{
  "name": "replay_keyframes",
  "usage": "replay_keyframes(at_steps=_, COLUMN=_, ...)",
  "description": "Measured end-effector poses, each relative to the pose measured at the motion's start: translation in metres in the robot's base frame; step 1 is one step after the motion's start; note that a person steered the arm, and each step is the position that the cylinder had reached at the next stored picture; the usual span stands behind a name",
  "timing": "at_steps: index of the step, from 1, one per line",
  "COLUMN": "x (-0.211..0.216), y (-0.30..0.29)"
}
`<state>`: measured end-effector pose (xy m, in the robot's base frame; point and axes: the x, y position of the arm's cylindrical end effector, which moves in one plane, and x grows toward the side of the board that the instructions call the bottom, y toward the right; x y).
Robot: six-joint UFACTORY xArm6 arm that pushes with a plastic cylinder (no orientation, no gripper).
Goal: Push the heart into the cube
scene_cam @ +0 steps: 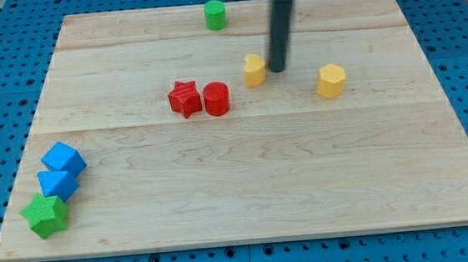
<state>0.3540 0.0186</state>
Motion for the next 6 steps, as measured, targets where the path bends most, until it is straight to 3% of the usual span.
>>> replay_keyframes(at_steps=1, x=0.000, y=-0.114)
replay_keyframes(at_steps=3, x=0.015, y=-0.117)
replay_keyframes(at_steps=5, x=0.007, y=-0.181)
replay_keyframes(at_steps=6, x=0.036, y=-0.238)
